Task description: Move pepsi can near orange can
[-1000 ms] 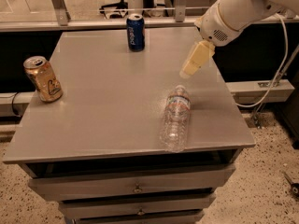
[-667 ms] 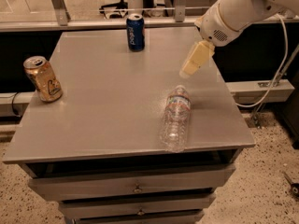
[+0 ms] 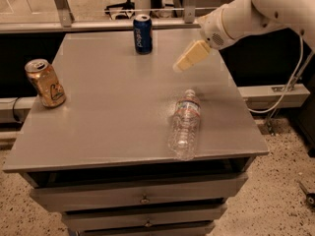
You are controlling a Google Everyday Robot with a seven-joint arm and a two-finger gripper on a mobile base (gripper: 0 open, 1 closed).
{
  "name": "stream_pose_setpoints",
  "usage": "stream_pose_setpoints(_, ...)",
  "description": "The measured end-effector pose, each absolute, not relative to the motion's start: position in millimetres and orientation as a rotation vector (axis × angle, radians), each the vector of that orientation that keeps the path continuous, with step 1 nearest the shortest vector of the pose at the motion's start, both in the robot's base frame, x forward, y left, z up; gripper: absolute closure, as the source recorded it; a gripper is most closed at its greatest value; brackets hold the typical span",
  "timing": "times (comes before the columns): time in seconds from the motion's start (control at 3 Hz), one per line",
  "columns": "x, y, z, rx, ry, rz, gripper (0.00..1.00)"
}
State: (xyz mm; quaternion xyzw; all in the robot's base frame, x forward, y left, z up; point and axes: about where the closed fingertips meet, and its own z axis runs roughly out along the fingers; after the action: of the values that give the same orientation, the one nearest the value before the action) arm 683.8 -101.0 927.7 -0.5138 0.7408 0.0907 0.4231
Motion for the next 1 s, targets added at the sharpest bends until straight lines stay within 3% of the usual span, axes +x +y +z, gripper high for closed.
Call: stream_pose_setpoints(1.0, 811, -28, 926, -1.002, 1.728, 0.321, 0.00)
